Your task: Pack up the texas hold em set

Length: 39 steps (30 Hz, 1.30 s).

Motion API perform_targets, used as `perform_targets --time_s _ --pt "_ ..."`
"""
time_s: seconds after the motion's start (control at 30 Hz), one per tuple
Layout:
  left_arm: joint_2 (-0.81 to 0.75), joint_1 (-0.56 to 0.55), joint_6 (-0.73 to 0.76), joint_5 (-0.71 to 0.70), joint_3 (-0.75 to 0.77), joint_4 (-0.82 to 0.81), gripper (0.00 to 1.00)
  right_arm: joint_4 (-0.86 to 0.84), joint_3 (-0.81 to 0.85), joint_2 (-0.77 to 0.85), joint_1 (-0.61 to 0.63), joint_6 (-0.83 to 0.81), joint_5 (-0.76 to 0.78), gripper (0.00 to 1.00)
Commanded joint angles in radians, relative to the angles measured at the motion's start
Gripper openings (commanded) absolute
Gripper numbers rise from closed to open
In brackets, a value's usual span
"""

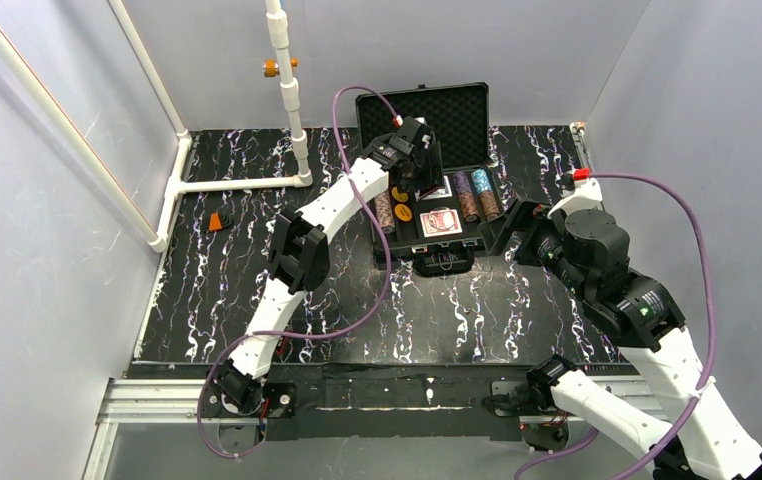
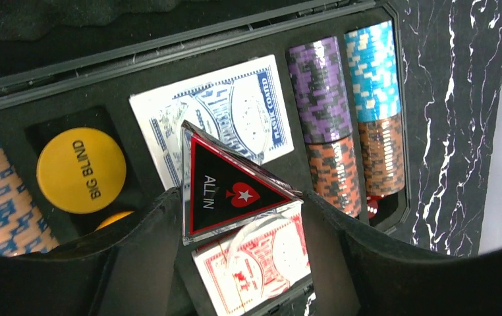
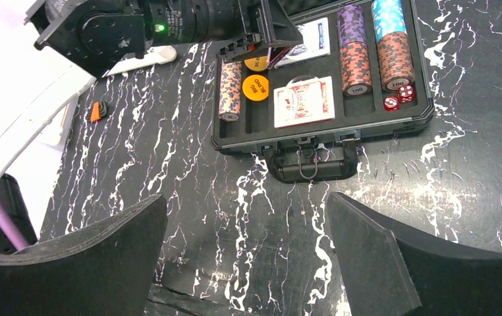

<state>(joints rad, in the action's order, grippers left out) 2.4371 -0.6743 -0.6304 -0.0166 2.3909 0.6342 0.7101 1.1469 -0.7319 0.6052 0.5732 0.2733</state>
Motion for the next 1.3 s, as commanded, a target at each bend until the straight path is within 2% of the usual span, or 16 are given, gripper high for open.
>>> perform_targets --time_s 0.0,0.3,0.8,1.27 --pt "0.002 0.014 -0.034 0.047 0.028 -0.082 0.42 -0.001 -0.019 0.015 0.002 0.003 -0.012 0.98" --pt "0.032 0.022 -0.069 0.066 0.032 -0.15 0.43 -0.001 -0.039 0.021 0.002 0.002 -0.02 0.98" --pt "0.04 0.026 -0.083 0.032 0.017 -0.136 0.48 0.0 -0.054 0.026 0.002 0.002 -0.024 0.98" --pt "0.053 0.033 -0.095 0.03 0.022 -0.135 0.6 -0.004 -0.072 0.027 0.002 0.004 -0.033 0.98"
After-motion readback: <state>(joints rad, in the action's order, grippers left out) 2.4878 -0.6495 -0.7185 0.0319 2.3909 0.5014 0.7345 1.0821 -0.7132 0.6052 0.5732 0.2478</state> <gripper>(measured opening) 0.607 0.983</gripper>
